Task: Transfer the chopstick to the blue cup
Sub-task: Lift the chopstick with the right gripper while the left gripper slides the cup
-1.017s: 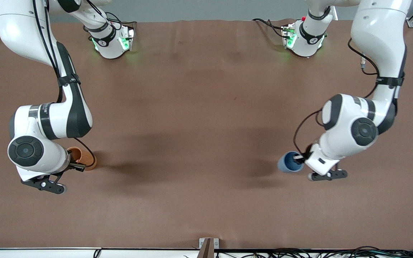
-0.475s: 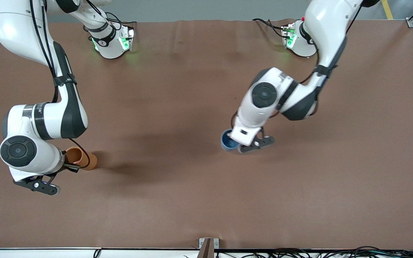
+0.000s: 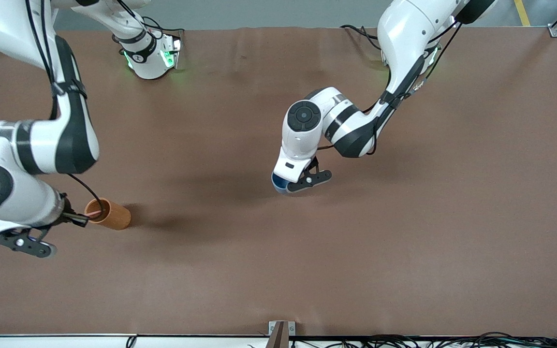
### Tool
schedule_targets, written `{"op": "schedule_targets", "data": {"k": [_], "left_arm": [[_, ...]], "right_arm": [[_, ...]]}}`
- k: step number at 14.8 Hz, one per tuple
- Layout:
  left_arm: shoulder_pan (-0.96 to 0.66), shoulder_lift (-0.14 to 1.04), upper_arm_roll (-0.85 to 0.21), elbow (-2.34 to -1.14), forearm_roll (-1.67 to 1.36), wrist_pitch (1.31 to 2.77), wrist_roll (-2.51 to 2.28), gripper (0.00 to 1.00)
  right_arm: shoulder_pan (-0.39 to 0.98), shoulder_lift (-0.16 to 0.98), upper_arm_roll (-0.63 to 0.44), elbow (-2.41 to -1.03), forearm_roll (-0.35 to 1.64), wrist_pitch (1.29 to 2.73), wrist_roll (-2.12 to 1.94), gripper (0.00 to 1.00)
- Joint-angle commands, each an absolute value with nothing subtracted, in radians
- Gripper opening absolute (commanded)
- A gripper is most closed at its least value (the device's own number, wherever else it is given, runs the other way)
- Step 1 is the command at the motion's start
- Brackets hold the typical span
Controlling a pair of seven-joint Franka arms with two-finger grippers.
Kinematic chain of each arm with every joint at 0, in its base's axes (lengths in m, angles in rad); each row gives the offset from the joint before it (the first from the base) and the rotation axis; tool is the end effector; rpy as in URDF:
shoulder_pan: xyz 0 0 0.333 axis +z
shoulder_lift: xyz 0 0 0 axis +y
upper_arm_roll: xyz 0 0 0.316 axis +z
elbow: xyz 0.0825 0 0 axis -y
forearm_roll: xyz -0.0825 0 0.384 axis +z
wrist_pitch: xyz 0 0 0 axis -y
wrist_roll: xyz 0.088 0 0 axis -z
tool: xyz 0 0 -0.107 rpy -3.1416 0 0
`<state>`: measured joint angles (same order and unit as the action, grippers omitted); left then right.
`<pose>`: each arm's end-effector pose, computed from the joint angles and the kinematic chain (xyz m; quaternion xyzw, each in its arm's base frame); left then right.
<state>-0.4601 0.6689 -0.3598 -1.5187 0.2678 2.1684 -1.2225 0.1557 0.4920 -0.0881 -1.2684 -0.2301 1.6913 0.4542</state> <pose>0.5215 -0.4820 0.2888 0.9864 0.1636 0.0091 0.0113 0.6944 0.0382 0.4728 0.9760 -0.1685 0.0026 0.1382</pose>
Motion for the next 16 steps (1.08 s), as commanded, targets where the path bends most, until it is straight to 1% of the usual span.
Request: {"op": "schedule_targets", "data": {"k": [1, 5, 6, 8, 9, 11, 12, 14, 16], "left_arm": [[-0.454, 0.686, -0.365, -1.496, 0.299, 2.157, -1.233, 0.03], [-0.449, 0.71, -0.365, -1.505, 0.299, 2.181, -1.235, 0.06], [-0.449, 0.715, -0.365, -1.508, 0.299, 2.184, -1.236, 0.07], [-0.446, 0.715, -0.367, -1.511, 0.298, 2.191, -1.238, 0.14], [-0.446, 0.715, -0.367, -1.509, 0.298, 2.191, -1.233, 0.28], [-0.434, 0.706, -0.367, -1.509, 0.296, 2.187, -1.224, 0.84], [-0.433, 0.693, -0.367, -1.505, 0.296, 2.174, -1.23, 1.0], [-0.375, 0.608, -0.376, -1.517, 0.296, 2.108, -1.183, 1.0], [-0.296, 0.525, -0.419, -1.513, 0.284, 2.036, -1.068, 1.0]], "right_arm": [[0.15, 0.355, -0.074, -1.307, -0.201, 1.666, 0.431, 0.02], [0.161, 0.229, -0.068, -1.308, -0.118, 1.631, 0.393, 0.02], [0.161, 0.204, -0.058, -1.308, -0.066, 1.623, 0.379, 0.02], [0.166, 0.189, -0.055, -1.307, 0.026, 1.631, 0.379, 0.02], [0.188, 0.19, -0.052, -1.307, 0.029, 1.638, 0.382, 0.02], [0.257, 0.19, -0.051, -1.307, 0.029, 1.666, 0.396, 0.02], [0.293, 0.193, -0.051, -1.307, 0.026, 1.678, 0.411, 0.02], [0.369, 0.196, -0.051, -1.305, 0.022, 1.712, 0.51, 0.02], [0.449, 0.205, -0.051, -1.305, 0.015, 1.755, 0.63, 0.01]]}}
